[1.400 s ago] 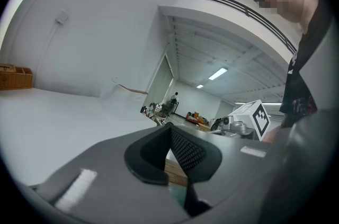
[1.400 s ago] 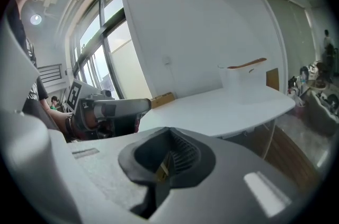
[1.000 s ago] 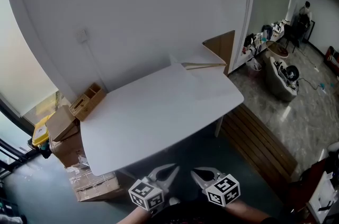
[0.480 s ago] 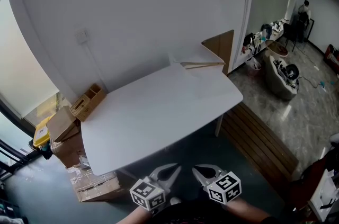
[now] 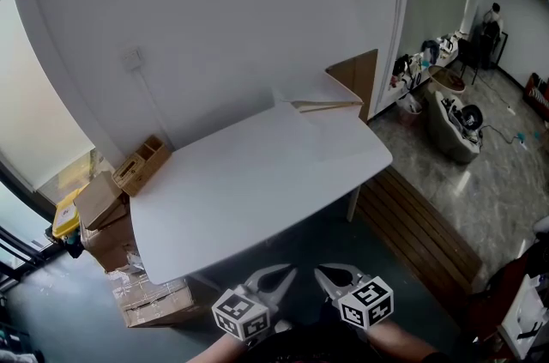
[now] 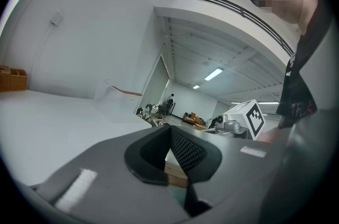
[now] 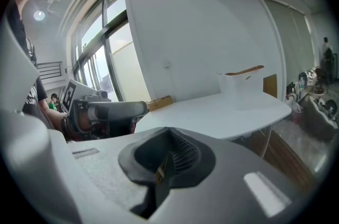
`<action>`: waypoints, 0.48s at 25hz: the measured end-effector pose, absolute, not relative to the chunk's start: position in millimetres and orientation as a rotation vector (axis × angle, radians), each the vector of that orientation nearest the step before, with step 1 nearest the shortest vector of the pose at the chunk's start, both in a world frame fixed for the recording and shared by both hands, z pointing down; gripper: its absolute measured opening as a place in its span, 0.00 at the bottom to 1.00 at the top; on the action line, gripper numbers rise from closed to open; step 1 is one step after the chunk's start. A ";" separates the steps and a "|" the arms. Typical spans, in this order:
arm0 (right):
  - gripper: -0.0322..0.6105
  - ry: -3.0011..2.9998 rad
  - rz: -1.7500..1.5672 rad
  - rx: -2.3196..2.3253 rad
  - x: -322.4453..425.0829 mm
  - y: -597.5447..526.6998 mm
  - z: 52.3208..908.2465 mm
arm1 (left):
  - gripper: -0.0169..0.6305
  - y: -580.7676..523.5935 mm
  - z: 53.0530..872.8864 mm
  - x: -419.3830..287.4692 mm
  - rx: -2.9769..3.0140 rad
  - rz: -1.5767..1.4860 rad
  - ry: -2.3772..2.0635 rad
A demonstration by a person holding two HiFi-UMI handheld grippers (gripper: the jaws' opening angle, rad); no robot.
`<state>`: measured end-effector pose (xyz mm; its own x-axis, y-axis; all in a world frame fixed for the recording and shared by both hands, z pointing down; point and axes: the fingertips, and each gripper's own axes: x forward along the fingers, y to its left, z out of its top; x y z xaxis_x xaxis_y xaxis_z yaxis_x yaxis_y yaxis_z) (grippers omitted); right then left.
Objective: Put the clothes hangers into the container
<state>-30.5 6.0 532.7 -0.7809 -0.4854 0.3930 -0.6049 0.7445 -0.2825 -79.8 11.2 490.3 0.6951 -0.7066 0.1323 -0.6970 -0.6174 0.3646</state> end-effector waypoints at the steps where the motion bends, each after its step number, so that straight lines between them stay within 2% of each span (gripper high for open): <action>1: 0.05 -2.651 0.578 0.848 -30.7 5.9 533.0 | 0.03 11.4 491.1 -80.0 2.514 -0.034 -1.094; 12: 0.05 -2.652 0.575 0.838 -31.3 3.4 534.4 | 0.03 10.4 495.8 -77.2 2.506 -0.030 -1.092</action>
